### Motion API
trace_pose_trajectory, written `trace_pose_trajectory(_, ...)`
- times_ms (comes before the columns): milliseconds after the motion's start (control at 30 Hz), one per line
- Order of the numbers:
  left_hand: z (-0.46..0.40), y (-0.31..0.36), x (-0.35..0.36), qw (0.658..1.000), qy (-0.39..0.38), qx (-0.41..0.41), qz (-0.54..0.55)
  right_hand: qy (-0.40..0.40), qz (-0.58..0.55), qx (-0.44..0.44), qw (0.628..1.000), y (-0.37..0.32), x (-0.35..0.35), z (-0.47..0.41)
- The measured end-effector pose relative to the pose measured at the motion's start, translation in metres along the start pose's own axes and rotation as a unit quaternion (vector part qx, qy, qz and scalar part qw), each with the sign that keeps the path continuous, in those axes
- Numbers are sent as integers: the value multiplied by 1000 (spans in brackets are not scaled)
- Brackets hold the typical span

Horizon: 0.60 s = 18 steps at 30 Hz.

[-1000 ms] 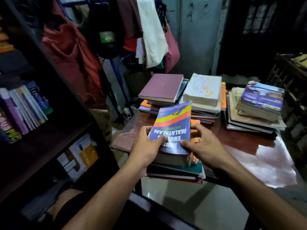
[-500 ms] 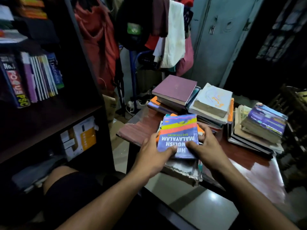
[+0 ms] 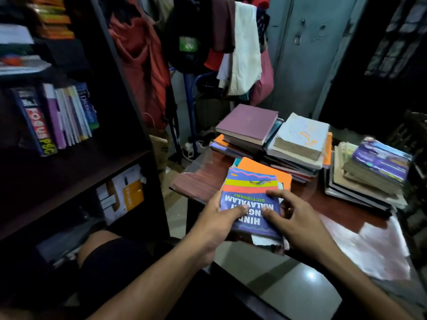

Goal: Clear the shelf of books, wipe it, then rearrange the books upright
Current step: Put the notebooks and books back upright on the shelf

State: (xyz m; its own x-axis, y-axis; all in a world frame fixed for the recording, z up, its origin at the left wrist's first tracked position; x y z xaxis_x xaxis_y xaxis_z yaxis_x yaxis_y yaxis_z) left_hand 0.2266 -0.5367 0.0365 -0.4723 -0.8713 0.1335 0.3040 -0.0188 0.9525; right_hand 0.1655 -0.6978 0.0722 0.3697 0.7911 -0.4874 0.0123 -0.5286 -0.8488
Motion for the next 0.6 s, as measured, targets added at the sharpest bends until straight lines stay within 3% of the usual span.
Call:
trace_pose_trajectory(200,33,52,-133,996,55,41,54,-79,-30,-226,971,-127,84,-33)
trace_pose_trajectory(367,47,82,-308,978,168,84,86,-158,-40,-369,915,-210,240,-88)
trace_pose_trajectory(467,47,79,-392,972,202,93,71,-207,-34,-402,891,-226,338,-118)
trace_pose_trajectory(533,44,72,-434,966,239,99,9,-230,-26,-405,884,-225,387,-132)
trace_pose_trajectory(600,43,71,-472,926,329,123,-137,-237,18,-425,874,-222,426,-139)
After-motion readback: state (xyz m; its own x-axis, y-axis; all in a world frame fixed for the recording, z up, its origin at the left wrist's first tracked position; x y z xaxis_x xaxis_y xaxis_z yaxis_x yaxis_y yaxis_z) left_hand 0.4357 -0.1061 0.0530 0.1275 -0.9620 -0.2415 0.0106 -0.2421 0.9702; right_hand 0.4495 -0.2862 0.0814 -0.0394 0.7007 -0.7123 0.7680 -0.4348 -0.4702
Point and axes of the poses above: each hand's wrist, its own z-axis away from the middle knuckle, its own x-axis out of the palm, y = z × x, the point moved 9 cm from there along -z, towards the middle knuckle, and after that the axes turned 5 degrees about -x, right-handed, at the moved point
